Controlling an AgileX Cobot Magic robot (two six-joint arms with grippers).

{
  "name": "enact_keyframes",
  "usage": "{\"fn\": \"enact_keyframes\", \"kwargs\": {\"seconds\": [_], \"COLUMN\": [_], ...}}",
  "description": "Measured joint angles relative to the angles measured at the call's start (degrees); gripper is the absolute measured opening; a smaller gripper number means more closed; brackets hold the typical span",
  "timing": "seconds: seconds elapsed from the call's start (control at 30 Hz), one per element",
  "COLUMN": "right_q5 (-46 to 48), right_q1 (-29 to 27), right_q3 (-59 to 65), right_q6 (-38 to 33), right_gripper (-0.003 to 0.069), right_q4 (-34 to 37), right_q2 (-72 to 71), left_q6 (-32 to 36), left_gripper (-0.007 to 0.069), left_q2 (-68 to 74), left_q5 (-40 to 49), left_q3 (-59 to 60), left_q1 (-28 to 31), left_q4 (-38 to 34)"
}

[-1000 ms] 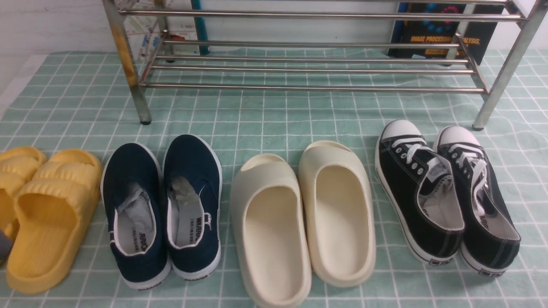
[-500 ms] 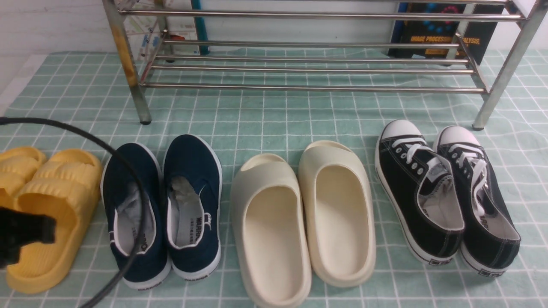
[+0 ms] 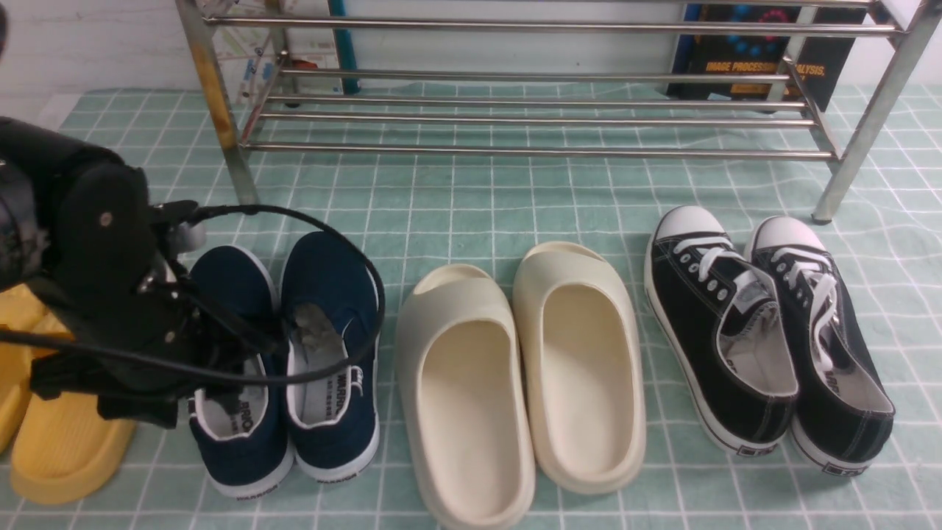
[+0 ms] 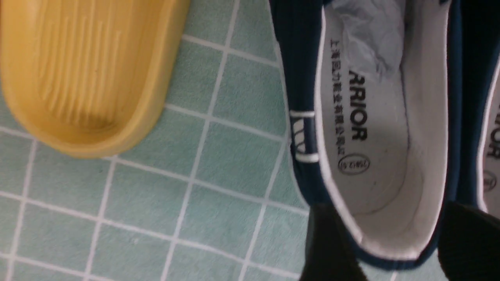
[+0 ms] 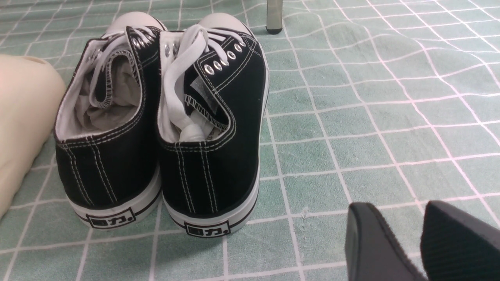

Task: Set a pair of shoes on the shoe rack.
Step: Use the left arm to grab the shoe closest to it

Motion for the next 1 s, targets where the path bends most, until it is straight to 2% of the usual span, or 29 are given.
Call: {"fn": "enact_keyframes", "kwargs": {"seconds": [0.13, 0.33, 0.47, 0.6, 0.7, 1.0], "right_q5": [0.0, 0.0, 0.0, 0.0, 0.0, 0.0], "right_q1": [0.0, 0.0, 0.0, 0.0, 0.0, 0.0], "right_q3": [0.0, 0.0, 0.0, 0.0, 0.0, 0.0], "right_q6": [0.0, 0.0, 0.0, 0.0, 0.0, 0.0], "right_gripper": [0.0239, 0.0239, 0.0239, 0.0239, 0.0239, 0.0239], "right_q4": [0.0, 0.0, 0.0, 0.0, 0.0, 0.0], "right_q2": [0.0, 0.0, 0.0, 0.0, 0.0, 0.0], "left_q6": [-5.2, -8.0, -4.0, 0.4, 3.6, 4.9], "left_gripper": [0.0452, 0.0455, 0.0451, 0.0435, 0.0394, 0.0244], "left_q2": [4.6, 7.7, 8.3, 8.4, 8.8, 14.8], "left_q5": [-4.2, -4.7, -5.2, -5.8, -7.5, -9.2], "left_q3": [-0.5, -0.6, -0.6, -0.6, -0.6, -0.6], "left_q1": [0.0, 1.9, 7.4, 9.4, 10.0, 10.0], "left_q4": [1.2, 2.4, 0.4, -1.8, -3.1, -3.7]}}
